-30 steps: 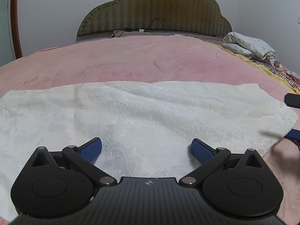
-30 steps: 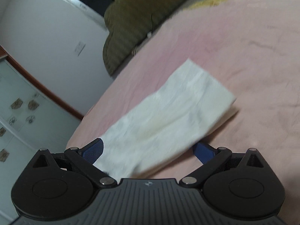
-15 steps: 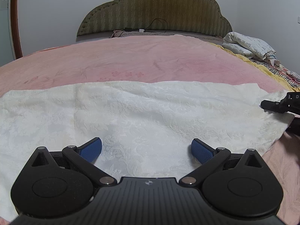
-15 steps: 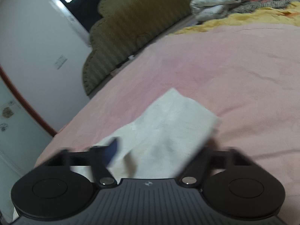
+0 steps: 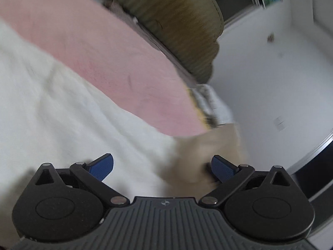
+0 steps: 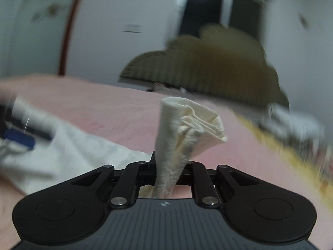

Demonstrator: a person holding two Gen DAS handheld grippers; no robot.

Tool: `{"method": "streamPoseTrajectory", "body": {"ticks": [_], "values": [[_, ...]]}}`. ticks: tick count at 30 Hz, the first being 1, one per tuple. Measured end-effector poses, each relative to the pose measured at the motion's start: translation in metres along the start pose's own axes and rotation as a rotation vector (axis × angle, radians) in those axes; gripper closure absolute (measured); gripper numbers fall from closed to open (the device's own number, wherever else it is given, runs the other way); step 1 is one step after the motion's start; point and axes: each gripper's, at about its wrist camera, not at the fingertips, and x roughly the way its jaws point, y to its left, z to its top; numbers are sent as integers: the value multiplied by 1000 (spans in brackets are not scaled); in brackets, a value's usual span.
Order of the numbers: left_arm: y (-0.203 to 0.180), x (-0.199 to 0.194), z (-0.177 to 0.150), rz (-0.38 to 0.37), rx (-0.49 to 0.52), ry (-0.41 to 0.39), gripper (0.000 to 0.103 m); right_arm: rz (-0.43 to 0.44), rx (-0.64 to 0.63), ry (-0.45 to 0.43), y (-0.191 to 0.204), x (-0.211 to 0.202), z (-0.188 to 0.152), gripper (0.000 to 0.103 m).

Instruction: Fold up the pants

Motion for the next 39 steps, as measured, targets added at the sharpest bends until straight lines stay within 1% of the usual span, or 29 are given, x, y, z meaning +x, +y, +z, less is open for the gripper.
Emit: {"method": "streamPoseTrajectory", "body": {"ticks": [3, 5, 7, 10, 11, 12, 13, 14, 15, 17, 18, 20, 23, 25, 27, 29, 31, 33, 35, 37, 38, 39], "values": [[8, 6, -2, -112, -109, 50, 0, 28, -179, -10, 43, -2, 1, 91], [11, 15, -8, -149, -143, 86, 0, 55, -232, -13, 60, -4, -1, 91], [11, 24, -13, -132, -155, 106, 0, 85, -239, -18, 70, -5, 1, 91], [12, 34, -14, -74, -160, 83, 2, 104, -254, -33, 76, -7, 5, 91], [13, 34, -14, -74, -169, 66, 6, 110, -257, -37, 78, -9, 7, 91], [15, 32, -12, -80, -180, 50, 12, 114, -259, -40, 79, -9, 7, 91], [18, 31, -9, -77, -189, 40, 21, 118, -258, -42, 81, -10, 8, 91], [21, 30, -6, -67, -194, 37, 41, 124, -253, -42, 81, -11, 9, 91], [23, 28, -2, -48, -185, 33, 58, 131, -248, -41, 81, -11, 8, 91], [24, 21, 8, 5, -137, 26, 66, 136, -254, -40, 84, -12, 9, 91], [23, 17, 14, 30, -98, 19, 73, 148, -262, -36, 86, -11, 10, 91], [16, 4, 22, 99, -13, -12, 75, 166, -277, -37, 97, -9, 14, 91], [3, -15, 34, 222, 124, -74, 75, 203, -308, -57, 118, -5, 24, 90], [-3, -27, 46, 322, 214, -97, 75, 233, -315, -75, 133, 0, 32, 90], [-2, -39, 61, 403, 260, -123, 75, 269, -314, -87, 149, 6, 42, 90], [2, -52, 75, 500, 315, -164, 75, 305, -304, -95, 165, 14, 51, 90], [7, -60, 86, 587, 361, -181, 75, 340, -288, -95, 180, 23, 61, 90], [15, -67, 96, 670, 390, -195, 76, 370, -278, -88, 196, 33, 70, 90], [29, -75, 103, 715, 374, -185, 76, 387, -263, -74, 208, 42, 75, 90], [42, -81, 104, 728, 348, -161, 76, 409, -234, -66, 219, 50, 82, 90], [45, -82, 104, 724, 332, -153, 76, 418, -225, -62, 221, 51, 83, 90], [51, -94, 103, 709, 304, -152, 76, 426, -221, -63, 226, 53, 88, 90]]}}
